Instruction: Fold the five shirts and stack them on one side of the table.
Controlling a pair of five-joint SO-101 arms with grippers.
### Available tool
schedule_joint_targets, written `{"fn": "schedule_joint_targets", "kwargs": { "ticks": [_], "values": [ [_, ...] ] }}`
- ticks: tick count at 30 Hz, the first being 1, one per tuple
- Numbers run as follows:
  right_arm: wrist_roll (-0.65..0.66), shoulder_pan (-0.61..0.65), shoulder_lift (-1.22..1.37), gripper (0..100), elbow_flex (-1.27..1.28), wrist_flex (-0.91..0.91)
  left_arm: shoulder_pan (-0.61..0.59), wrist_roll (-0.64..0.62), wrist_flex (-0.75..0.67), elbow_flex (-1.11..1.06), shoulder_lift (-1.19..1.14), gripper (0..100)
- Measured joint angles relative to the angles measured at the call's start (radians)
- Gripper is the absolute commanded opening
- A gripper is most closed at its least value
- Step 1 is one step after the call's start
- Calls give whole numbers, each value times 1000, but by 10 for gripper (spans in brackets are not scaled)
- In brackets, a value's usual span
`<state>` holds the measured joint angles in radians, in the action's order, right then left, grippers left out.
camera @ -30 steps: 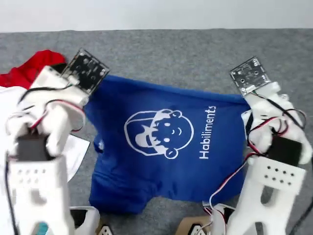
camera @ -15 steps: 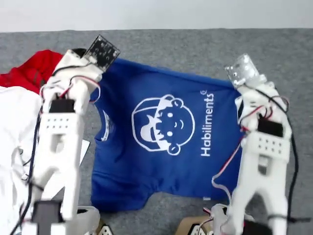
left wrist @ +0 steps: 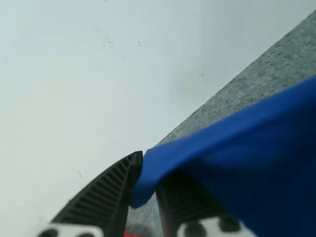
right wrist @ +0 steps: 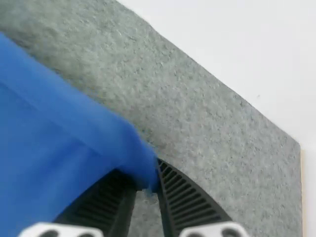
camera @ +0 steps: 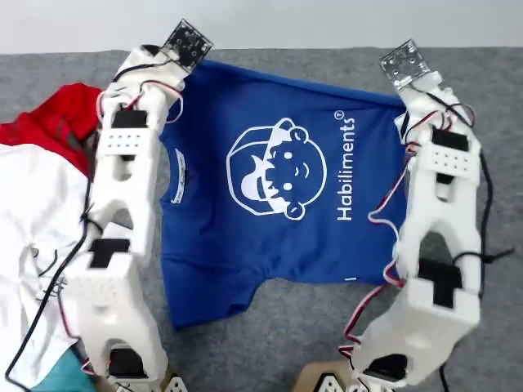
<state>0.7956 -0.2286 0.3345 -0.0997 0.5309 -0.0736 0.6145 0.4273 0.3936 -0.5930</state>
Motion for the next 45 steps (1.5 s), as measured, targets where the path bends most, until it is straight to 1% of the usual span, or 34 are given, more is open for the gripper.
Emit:
{"fn": "schedule_joint_targets", "kwargs": {
  "ticks": [4, 11, 14, 17, 24, 30, 32, 35, 37, 39, 42, 45],
  "values": [
    [0, -6, 80, 9, -95, 20, 3, 3, 109, 196, -123, 3],
    [14, -6, 86, 9, -158, 144, 14, 12, 448, 522, -239, 3],
    [40, -3, 86, 9, -158, 192, 20, 12, 575, 612, -279, 3],
    [48, 11, 86, 12, -158, 218, 32, 12, 663, 667, -319, 3],
    [43, 78, 138, 39, -160, 304, 44, 12, 799, 727, -388, 3],
    [-87, 117, 152, 50, -160, 356, 49, 12, 885, 729, -419, 3],
    [-124, 129, 160, 87, -160, 359, 51, 12, 908, 729, -428, 3],
    [-157, 160, 166, 191, -160, 359, 51, 12, 936, 729, -443, 3],
    [-186, 181, 166, 257, -160, 341, 51, 12, 951, 729, -456, 3],
    [-227, 196, 175, 295, -160, 299, 51, 12, 964, 729, -463, 3],
    [-279, 213, 233, 296, -160, 209, 51, 12, 968, 729, -476, 3],
    [-296, 226, 304, 296, -160, 112, 51, 12, 971, 729, -491, 3]
  ]
}}
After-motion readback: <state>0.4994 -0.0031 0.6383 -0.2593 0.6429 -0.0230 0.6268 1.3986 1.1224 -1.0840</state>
